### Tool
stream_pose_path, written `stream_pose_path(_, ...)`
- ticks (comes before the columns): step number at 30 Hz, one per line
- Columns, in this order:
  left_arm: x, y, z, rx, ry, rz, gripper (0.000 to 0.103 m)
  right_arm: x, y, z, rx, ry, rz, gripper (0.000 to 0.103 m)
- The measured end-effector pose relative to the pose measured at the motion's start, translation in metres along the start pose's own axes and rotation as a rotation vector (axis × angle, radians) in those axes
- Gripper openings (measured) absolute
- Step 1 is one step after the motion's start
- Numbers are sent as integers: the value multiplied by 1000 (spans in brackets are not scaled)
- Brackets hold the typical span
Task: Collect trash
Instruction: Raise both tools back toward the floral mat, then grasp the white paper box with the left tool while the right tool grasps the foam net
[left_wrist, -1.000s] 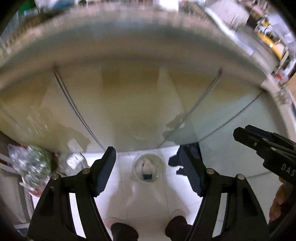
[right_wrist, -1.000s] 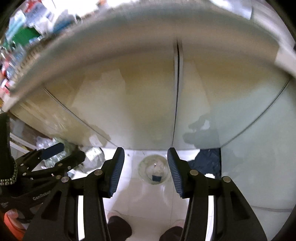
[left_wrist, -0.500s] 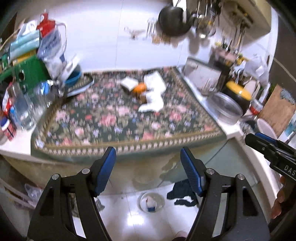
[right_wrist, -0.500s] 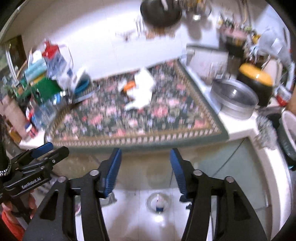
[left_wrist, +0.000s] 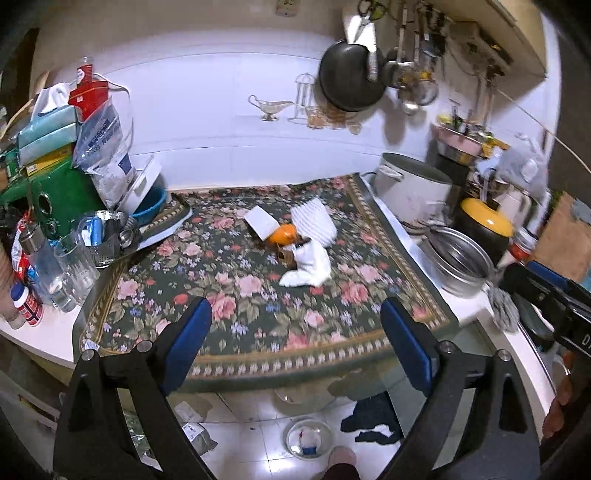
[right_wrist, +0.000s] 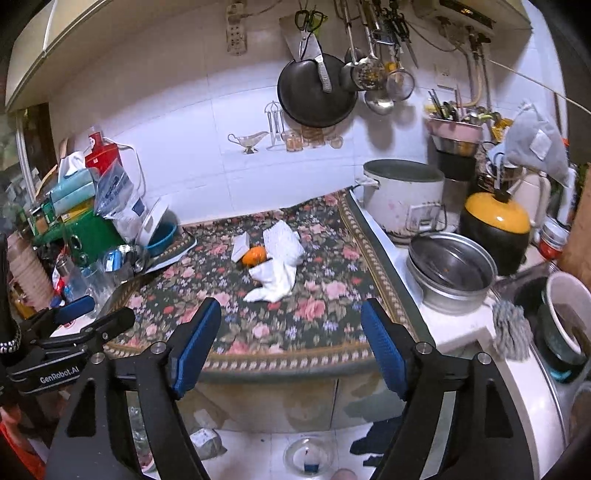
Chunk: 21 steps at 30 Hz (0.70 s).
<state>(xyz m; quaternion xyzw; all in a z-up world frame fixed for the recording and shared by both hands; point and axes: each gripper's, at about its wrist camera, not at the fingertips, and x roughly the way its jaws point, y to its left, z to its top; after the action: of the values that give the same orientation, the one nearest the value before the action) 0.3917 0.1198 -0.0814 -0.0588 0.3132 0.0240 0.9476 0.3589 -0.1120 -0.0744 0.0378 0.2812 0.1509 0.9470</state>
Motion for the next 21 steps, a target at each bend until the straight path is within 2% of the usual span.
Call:
stream_pose_path(6,46,-15,33,-80,20,70,93,44,-32,34,-44,65,86,75)
stream_pose_path(12,88,-19,48,-176,35,140,93,88,-53,55,-129,110,137,75)
stream_pose_path(21,168,2,72,-228,114,158,93,162,-68,71,-98,201,190,75)
